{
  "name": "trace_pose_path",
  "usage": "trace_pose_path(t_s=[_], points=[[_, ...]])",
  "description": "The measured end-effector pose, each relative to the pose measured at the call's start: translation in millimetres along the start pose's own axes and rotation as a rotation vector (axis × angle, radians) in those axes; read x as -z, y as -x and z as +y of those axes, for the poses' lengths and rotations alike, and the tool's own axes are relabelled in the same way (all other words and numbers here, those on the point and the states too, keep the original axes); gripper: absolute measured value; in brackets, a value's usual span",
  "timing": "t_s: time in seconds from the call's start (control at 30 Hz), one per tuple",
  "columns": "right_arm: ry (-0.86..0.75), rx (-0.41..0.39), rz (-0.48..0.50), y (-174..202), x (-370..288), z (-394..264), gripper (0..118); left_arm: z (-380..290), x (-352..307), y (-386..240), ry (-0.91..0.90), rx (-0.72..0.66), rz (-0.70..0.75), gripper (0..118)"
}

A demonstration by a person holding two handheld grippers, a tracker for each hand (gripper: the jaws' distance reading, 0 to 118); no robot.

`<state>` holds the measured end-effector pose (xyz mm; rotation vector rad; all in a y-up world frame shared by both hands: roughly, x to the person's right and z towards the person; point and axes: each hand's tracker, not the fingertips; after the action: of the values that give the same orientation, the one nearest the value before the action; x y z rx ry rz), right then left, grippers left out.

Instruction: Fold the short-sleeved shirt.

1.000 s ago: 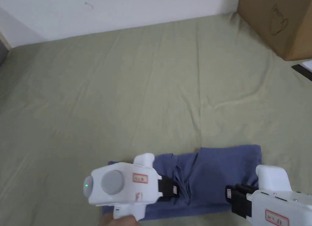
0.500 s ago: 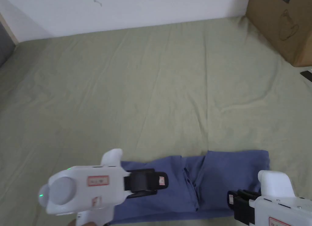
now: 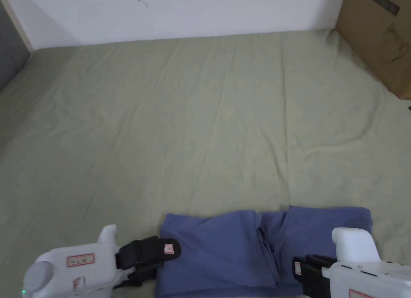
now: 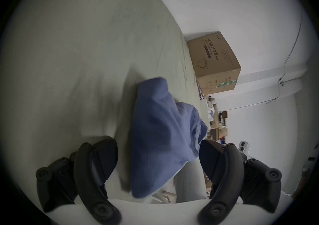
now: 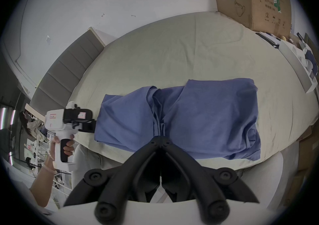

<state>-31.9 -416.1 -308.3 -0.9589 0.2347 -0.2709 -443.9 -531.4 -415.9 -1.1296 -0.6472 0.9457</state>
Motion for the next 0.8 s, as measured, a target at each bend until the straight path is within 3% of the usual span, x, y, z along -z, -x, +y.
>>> trace_pose_path(t_s=[0.07, 0.1, 0.13, 0.17, 0.2, 0.23, 0.27, 0.37, 0.53, 0.8], points=[[0.007, -0.005, 0.005, 10.4, -0.6, 1.8, 0, 3.9, 3.7, 1.6, -0.028, -0.003, -0.070, 98], [0.010, -0.006, 0.008, 13.1, -0.1, 2.3, 0, 6.5, 5.1, 3.4, -0.037, -0.027, -0.065, 76], [0.016, -0.007, 0.011, 15.1, 0.6, 2.9, 0, 9.2, 7.8, 11.0, -0.037, -0.051, -0.025, 22], [0.027, -0.013, 0.017, 18.2, 1.8, 3.9, 0, 10.1, 17.2, 12.2, -0.026, -0.026, 0.120, 5], [0.029, -0.018, 0.017, 20.5, 2.9, 3.8, 0, 8.9, 21.2, 13.8, -0.004, 0.008, 0.169, 5], [0.037, -0.025, 0.016, 22.8, 3.9, 4.0, 0, 10.6, 14.3, 18.2, -0.010, -0.011, 0.035, 5], [0.046, -0.034, 0.014, 24.7, 4.4, 4.2, 0, 12.8, 9.5, 17.1, -0.032, -0.035, 0.054, 5], [0.047, -0.047, 0.010, 29.7, 3.7, 5.0, 0, 13.9, 2.8, 8.5, -0.002, 0.058, 0.104, 5], [0.047, -0.057, 0.006, 34.2, 1.4, 6.8, 0, 20.7, -9.6, 7.7, -0.003, 0.046, 0.116, 5], [0.025, -0.045, 0.003, 22.4, -3.1, 7.8, 0, 20.7, -106.4, 14.9, -0.118, 0.020, 0.269, 5]])
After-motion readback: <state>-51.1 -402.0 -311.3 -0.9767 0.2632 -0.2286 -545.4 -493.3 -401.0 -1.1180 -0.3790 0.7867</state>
